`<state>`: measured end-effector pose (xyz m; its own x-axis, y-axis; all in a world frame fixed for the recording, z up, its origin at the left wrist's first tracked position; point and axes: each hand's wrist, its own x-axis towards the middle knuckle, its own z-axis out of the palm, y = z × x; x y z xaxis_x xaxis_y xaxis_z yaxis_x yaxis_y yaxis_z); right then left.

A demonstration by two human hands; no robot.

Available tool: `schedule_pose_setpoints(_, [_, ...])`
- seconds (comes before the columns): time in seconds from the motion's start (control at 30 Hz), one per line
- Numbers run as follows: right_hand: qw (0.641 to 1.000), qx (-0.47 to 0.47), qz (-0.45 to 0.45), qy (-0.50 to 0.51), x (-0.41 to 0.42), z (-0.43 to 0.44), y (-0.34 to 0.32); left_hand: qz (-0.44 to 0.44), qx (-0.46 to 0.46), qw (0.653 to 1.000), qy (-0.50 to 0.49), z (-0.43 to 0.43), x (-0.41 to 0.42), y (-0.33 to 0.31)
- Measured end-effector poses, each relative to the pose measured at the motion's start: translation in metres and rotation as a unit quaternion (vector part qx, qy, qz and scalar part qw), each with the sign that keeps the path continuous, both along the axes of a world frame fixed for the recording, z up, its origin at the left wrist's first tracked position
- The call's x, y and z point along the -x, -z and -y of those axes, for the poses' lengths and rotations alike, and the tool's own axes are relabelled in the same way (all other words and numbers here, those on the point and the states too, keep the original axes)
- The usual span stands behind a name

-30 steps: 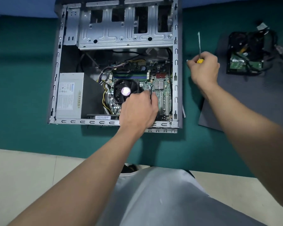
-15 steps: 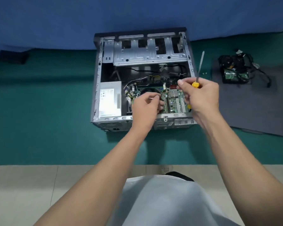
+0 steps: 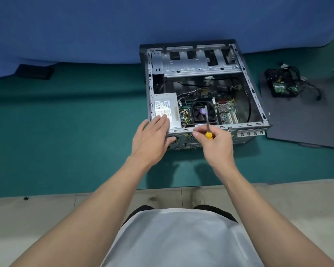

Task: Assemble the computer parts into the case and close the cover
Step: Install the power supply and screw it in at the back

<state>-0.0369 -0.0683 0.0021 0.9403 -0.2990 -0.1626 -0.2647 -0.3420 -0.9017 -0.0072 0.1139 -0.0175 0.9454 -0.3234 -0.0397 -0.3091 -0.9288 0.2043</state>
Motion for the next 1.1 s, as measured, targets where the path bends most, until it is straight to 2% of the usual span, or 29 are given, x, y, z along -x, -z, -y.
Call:
schedule_pose_setpoints(0.13, [0.997,0.053,0.036,-0.044,0.002,-0.008,0.006,0.019,-0.036,0.999,0.030,-0.003,-0.011,-0.006])
schedule_pose_setpoints(0.3, [0.981,0.135,0.105,-0.088,-0.001,-0.015,0.024,-0.020,-0.060,0.998,0.028,0.000,-0.014,-0.016])
schedule_pose_setpoints(0.4, [0.967,0.169,0.155,-0.112,-0.004,-0.018,0.033,-0.002,-0.017,1.000,0.019,0.004,-0.011,-0.014])
schedule_pose_setpoints(0.5, [0.959,0.181,0.182,-0.116,-0.003,-0.021,0.044,0.084,0.101,0.990,-0.052,0.011,0.014,-0.004])
schedule_pose_setpoints(0.57, [0.958,0.179,0.192,-0.118,-0.003,-0.022,0.049,0.161,0.207,0.955,-0.140,0.022,0.034,0.007])
schedule_pose_setpoints(0.6, [0.956,0.180,0.198,-0.117,-0.004,-0.022,0.051,0.168,0.254,0.935,-0.183,0.028,0.044,0.012])
schedule_pose_setpoints(0.63, [0.955,0.184,0.204,-0.113,-0.005,-0.022,0.053,0.139,0.305,0.915,-0.225,0.035,0.051,0.016])
schedule_pose_setpoints(0.7, [0.953,0.192,0.212,-0.104,-0.006,-0.024,0.056,0.002,0.422,0.850,-0.316,0.044,0.051,0.022])
schedule_pose_setpoints(0.8, [0.945,0.215,0.230,-0.090,-0.003,-0.029,0.058,-0.173,0.570,0.691,-0.410,0.047,0.041,0.024])
schedule_pose_setpoints(0.83, [0.943,0.223,0.232,-0.087,-0.002,-0.029,0.058,-0.210,0.588,0.663,-0.413,0.046,0.037,0.023])
schedule_pose_setpoints(0.9, [0.942,0.231,0.229,-0.084,-0.002,-0.030,0.057,-0.260,0.607,0.638,-0.396,0.046,0.033,0.019])
schedule_pose_setpoints(1.0, [0.941,0.238,0.227,-0.083,0.000,-0.030,0.056,-0.277,0.650,0.590,-0.391,0.050,0.028,0.011])
schedule_pose_setpoints(1.1, [0.941,0.239,0.227,-0.078,0.000,-0.029,0.054,-0.278,0.662,0.570,-0.400,0.052,0.026,0.007])
